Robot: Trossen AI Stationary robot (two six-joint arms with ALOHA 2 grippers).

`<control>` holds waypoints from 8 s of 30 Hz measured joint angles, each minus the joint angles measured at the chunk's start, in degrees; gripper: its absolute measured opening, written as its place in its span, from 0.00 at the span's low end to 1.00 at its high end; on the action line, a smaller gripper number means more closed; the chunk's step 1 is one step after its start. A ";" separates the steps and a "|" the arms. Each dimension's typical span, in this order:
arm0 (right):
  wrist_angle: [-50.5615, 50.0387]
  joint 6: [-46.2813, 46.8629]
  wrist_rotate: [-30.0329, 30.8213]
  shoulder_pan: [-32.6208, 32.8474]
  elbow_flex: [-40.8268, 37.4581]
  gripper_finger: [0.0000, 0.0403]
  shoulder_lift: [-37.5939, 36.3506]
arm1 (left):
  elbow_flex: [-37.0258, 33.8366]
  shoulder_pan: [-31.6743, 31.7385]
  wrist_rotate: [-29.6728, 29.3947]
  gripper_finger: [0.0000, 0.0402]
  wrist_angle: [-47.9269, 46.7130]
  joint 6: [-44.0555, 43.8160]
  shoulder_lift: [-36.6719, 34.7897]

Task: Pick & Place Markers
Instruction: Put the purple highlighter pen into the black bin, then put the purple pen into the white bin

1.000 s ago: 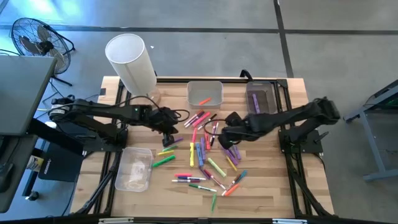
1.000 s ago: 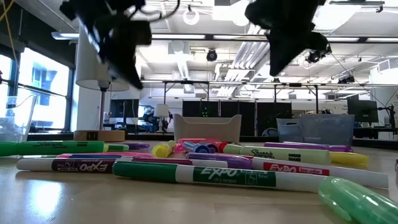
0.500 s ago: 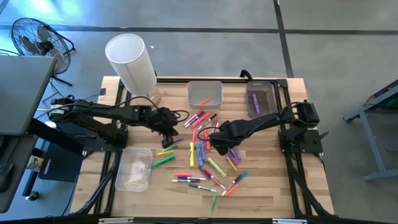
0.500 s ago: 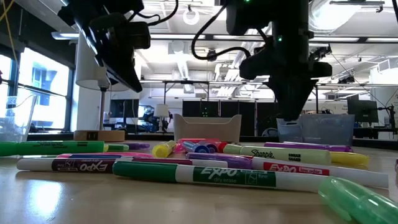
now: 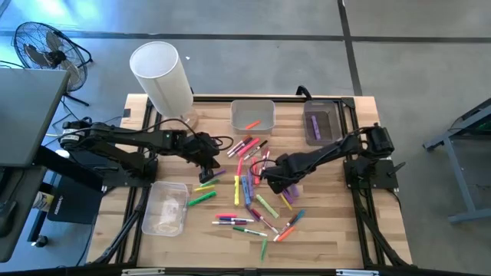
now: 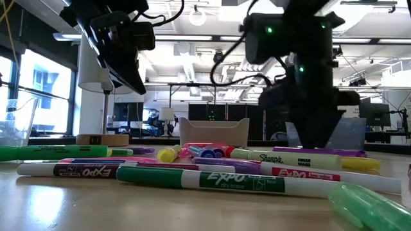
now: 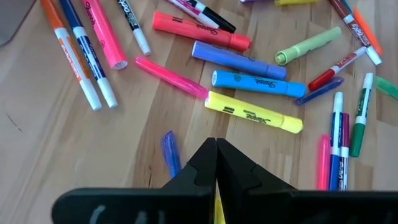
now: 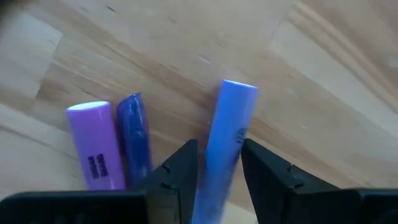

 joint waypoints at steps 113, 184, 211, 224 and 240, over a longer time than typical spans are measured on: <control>5.80 -16.86 16.06 -11.10 -19.36 0.00 -49.33 | 10.88 -0.02 -4.78 0.28 -9.82 -7.02 25.12; 37.34 -31.38 0.88 -5.51 -41.32 0.00 -41.51 | 71.14 23.99 -7.33 0.06 -31.70 14.07 57.65; 36.91 -34.25 -2.30 -5.47 -41.32 0.00 -41.51 | 79.38 22.12 -3.82 0.10 -39.35 9.30 53.73; 37.45 -32.61 -2.30 -5.47 -41.32 0.00 -41.53 | 59.81 14.81 -6.52 0.01 -32.35 5.16 38.55; 42.32 -32.55 -1.84 -5.47 -41.32 0.00 -41.51 | 12.01 -2.39 -16.81 0.00 -12.96 -17.46 3.82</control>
